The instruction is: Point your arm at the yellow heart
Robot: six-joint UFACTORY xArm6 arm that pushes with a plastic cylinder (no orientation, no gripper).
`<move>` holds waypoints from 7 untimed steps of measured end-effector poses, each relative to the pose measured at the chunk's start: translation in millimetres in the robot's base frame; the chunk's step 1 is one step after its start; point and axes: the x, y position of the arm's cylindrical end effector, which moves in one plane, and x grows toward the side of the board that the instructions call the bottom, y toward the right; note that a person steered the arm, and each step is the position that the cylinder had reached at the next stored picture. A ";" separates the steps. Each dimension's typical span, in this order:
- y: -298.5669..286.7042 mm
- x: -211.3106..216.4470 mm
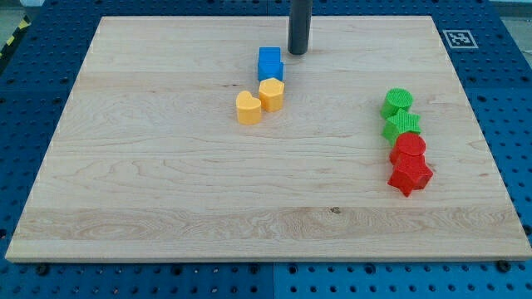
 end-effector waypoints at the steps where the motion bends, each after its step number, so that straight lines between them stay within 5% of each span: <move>1: 0.0 4.2; 7: 33.4 52.5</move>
